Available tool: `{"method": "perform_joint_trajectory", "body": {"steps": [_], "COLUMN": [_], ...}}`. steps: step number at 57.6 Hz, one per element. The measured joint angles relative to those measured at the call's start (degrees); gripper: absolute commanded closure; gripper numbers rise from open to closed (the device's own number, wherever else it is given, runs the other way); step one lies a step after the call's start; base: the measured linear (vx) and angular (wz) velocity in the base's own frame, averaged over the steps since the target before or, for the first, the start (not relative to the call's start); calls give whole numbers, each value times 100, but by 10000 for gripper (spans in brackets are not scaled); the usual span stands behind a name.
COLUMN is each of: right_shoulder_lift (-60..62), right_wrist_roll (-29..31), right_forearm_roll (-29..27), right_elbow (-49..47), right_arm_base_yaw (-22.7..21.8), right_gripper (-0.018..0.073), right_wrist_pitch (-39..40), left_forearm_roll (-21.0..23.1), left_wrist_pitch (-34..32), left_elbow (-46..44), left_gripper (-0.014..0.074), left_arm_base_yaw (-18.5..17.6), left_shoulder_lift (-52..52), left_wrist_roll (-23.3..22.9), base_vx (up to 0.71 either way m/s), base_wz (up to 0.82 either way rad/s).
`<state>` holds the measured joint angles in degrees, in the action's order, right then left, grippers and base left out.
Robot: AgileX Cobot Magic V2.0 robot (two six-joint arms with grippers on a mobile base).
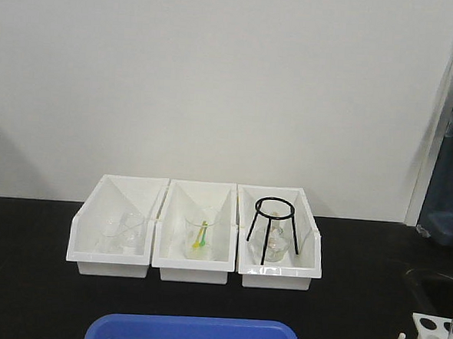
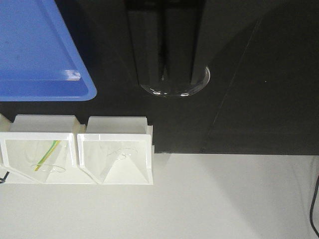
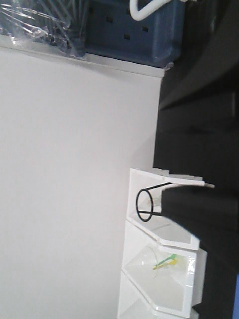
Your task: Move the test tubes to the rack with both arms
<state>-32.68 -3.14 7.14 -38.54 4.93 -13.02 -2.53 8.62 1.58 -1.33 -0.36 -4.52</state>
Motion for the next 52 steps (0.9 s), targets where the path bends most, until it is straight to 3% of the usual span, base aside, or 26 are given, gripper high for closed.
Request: {"method": "perform_joint_trajectory", "body": {"steps": [7, 19, 31, 41, 52], "right_shoulder_lift": [475, 1640, 3035, 3320, 3320], "right_wrist_roll": [-13, -14, -14, -14, -14], "right_forearm_roll": [-36, -123, -151, -157, -157], "right_elbow": [892, 2554, 3945, 4030, 4036], "right_arm_base_yaw": [-88, -313, -462, -446, -446], "right_gripper": [577, 571, 571, 571, 571], "right_wrist_pitch": [856, 1722, 1672, 1092, 1050], "left_forearm_roll": [0, 0, 0, 0, 0], "left_wrist_pitch": [0, 0, 0, 15, 10], "left_elbow": [0, 0, 0, 0, 0], "left_gripper": [602, 602, 602, 602, 602], "left_arm_base_yaw": [0, 0, 0, 0, 0], "left_shoulder_lift": [0, 0, 0, -13, -38], "left_wrist_roll": [0, 0, 0, 0, 0], "base_vx": [0, 0, 0, 0, 0], "base_wz": [0, 0, 0, 0, 0]}}
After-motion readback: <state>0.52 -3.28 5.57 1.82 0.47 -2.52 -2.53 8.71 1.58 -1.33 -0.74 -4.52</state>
